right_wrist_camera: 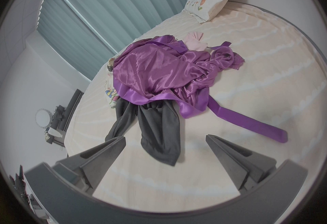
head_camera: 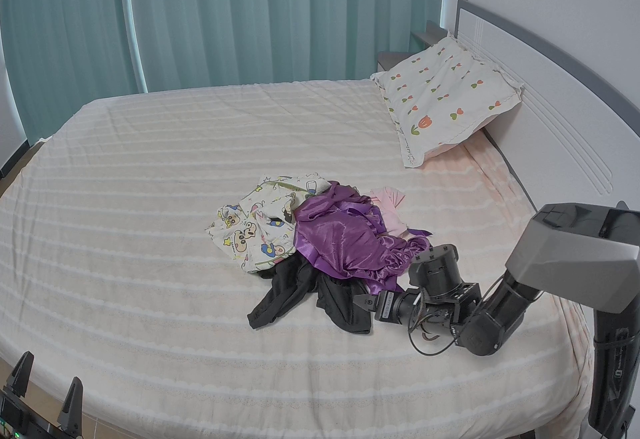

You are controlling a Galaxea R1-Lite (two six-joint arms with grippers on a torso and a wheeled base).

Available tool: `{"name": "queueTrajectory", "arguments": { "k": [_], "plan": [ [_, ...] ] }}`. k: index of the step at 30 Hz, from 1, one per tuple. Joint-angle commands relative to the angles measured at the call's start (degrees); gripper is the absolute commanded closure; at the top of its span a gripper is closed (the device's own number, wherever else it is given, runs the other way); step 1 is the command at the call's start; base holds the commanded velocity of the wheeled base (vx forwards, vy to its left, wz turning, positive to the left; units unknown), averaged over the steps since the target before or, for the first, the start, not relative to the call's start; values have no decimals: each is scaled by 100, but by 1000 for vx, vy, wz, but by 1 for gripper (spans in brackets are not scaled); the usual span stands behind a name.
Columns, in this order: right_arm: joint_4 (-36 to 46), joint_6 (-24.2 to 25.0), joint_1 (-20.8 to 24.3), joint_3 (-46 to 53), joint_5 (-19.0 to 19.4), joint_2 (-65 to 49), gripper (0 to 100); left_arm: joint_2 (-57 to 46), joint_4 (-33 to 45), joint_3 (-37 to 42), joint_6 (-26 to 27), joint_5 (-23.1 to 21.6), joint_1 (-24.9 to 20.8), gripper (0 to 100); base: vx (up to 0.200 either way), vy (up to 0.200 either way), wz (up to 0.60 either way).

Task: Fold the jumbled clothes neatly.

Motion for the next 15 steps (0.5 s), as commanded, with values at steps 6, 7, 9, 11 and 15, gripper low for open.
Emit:
{"name": "queueTrajectory", "arguments": {
  "k": [6,7,9,11,15],
  "plan": [
    [-35,297,314,-816,-506,1047,0,-93,1,92,-3,-1,1,0,0,0,0],
    [-35,297,314,-816,-506,1047,0,-93,1,92,-3,-1,1,0,0,0,0],
    [-35,297,367,-913,-515,1152,0,-93,1,92,5,8,1,0,0,0,0],
    [-26,297,402,-1009,-524,1205,0,-93,1,92,-3,-1,1,0,0,0,0],
    [-228,235,463,-1027,-471,1302,0,-93,1,92,-3,-1,1,0,0,0,0]
  ]
}}
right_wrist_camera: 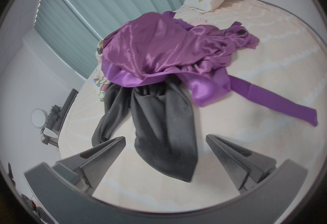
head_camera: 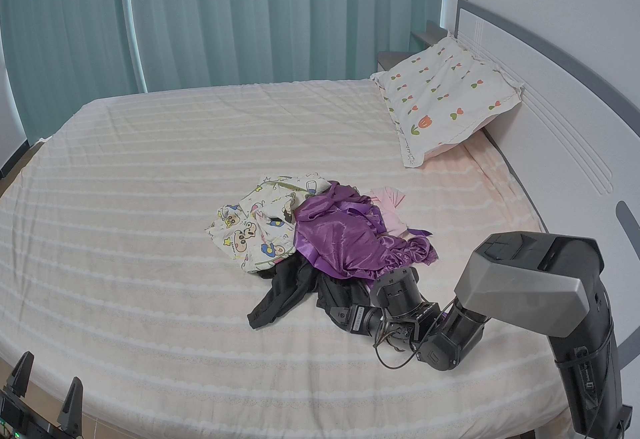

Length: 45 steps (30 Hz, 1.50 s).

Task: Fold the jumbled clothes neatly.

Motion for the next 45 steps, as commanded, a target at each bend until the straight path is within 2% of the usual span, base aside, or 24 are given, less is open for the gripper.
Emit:
{"name": "queueTrajectory", "arguments": {
  "k": [1,7,8,20,22,27,30,33,41,43,45],
  "plan": [
    [-159,-52,45,-49,65,184,0,-93,-1,92,-3,2,1,0,0,0,0],
    [-554,-281,54,-84,302,368,0,-93,-1,92,-3,2,-8,0,0,0,0],
    [-598,-290,54,-93,320,386,100,-93,-1,92,-3,2,1,0,0,0,0],
    [-1047,-228,28,65,346,324,100,-93,-1,92,-3,2,1,0,0,0,0],
    [-1389,-123,-130,425,381,52,100,-93,-1,92,-3,2,1,0,0,0,0],
    [-2268,132,-95,1770,654,-792,100,-93,-1,92,-3,11,1,0,0,0,0],
    [-3297,141,-104,3009,873,-1460,100,-93,-1,92,-3,2,1,0,0,0,0],
    [-3973,159,-157,3967,1023,-1917,100,-93,-1,92,-3,2,1,0,0,0,0],
    [-4035,1081,-122,5356,1216,-3235,100,-93,-1,92,-3,2,1,0,0,0,0],
    [-4035,1143,-122,5637,1454,-3332,100,-93,-1,92,-3,2,1,0,0,0,0],
    [-4026,1178,-130,5752,1533,-3349,100,-93,-1,92,-3,2,1,0,0,0,0]
  ]
}}
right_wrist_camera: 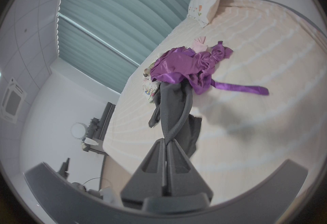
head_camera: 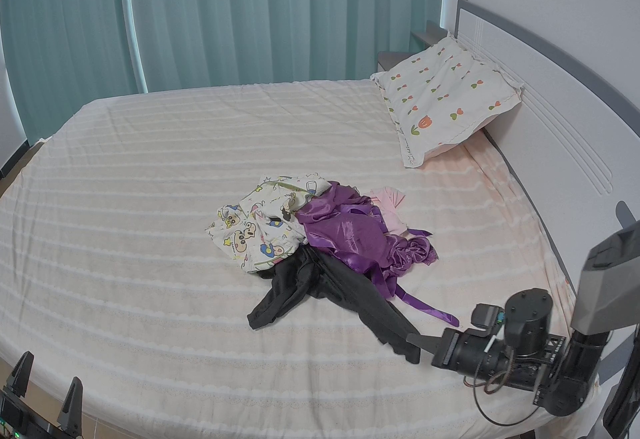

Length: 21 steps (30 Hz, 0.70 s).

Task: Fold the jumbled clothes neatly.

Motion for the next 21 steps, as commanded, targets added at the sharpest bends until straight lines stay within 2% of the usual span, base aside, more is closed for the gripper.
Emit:
{"name": "queueTrajectory", "arguments": {
  "k": [1,4,10,15,21],
  "plan": [
    [-164,365,-34,820,307,-963,100,-93,-1,92,-2,-1,1,0,0,0,0],
    [-173,611,-26,820,334,-831,100,-93,-1,92,15,-1,1,0,0,0,0],
    [-164,708,27,820,281,-814,100,-93,-1,92,-2,-1,-8,0,0,0,0],
    [-164,1033,45,820,272,-822,100,-93,-10,92,15,-124,-8,0,0,0,0],
    [-164,1059,124,820,219,-664,100,-93,-19,84,147,-168,-8,0,0,0,0]
  ]
}}
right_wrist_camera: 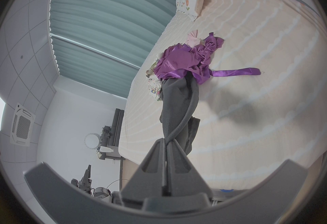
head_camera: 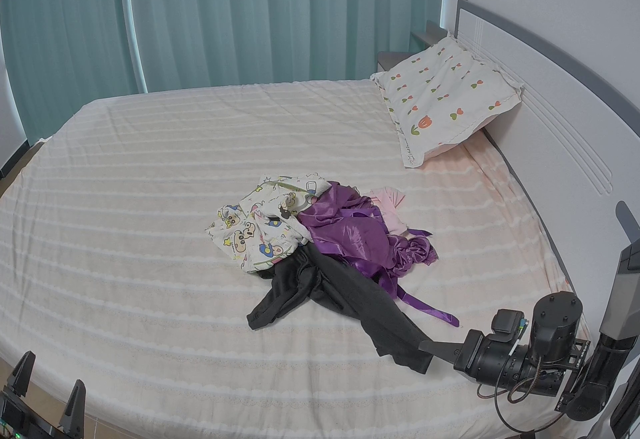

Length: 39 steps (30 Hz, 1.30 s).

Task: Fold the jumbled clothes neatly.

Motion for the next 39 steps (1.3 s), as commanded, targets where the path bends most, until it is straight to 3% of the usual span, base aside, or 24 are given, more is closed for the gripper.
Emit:
{"name": "queueTrajectory", "arguments": {
  "k": [1,10,20,23,24,26,28,32,36,39],
  "plan": [
    [-58,-6,63,101,-47,88,100,-93,-4,84,-5,-19,5,0,0,0,0],
    [-67,91,344,101,-355,79,100,-93,5,84,-215,-107,5,0,0,0,0],
    [-67,99,344,101,-355,167,100,-84,-39,5,-286,-116,-4,0,0,0,0],
    [-67,99,344,101,-319,176,100,698,-408,-1411,-1630,-116,-39,0,0,0,0],
    [-67,99,344,101,-302,185,100,901,-417,-1507,-1789,-160,22,0,0,0,0],
    [-67,99,362,101,-293,255,100,1358,-303,-1375,-927,-503,75,0,0,0,0],
    [-76,99,344,101,-302,316,100,1920,-145,-945,-426,-837,75,0,0,0,0],
    [-76,99,353,101,-319,404,100,3203,-180,-751,-435,-1188,-4,0,0,0,0],
    [-76,99,353,101,-328,422,100,4583,-663,-760,-356,-1179,-206,0,0,0,0],
    [-67,99,353,101,-346,422,100,5717,-1199,-751,-444,-1179,-619,0,0,0,0]
  ]
}}
